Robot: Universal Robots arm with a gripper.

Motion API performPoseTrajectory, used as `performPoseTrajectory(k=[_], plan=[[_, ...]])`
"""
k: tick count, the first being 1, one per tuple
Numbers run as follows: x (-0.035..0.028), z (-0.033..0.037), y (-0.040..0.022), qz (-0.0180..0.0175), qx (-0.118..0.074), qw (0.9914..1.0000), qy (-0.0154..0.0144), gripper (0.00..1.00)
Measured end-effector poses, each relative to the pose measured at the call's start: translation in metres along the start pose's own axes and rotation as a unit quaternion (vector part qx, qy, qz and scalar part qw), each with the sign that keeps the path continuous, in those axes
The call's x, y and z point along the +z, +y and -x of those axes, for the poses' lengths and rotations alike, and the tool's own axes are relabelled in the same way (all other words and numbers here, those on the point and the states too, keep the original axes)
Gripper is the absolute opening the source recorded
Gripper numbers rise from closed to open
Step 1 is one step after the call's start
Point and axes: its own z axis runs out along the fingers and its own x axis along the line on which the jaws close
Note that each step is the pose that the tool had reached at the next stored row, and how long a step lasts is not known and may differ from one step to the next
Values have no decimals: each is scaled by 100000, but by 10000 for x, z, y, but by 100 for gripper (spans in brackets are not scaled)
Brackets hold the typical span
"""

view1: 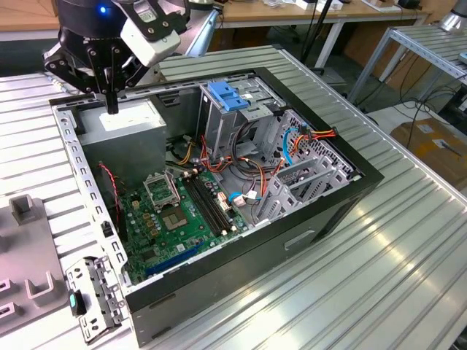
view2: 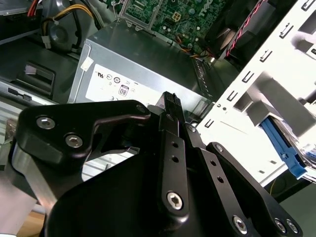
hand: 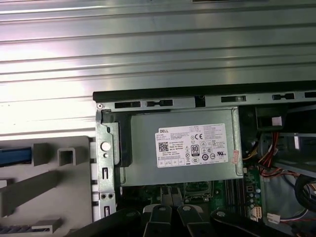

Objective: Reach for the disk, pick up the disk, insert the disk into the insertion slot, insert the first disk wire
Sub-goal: 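Reach for the disk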

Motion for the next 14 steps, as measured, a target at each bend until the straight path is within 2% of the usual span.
performPoseTrajectory(k=[14], plan=[[15,-80,-7,-14,6,100000,168,11]])
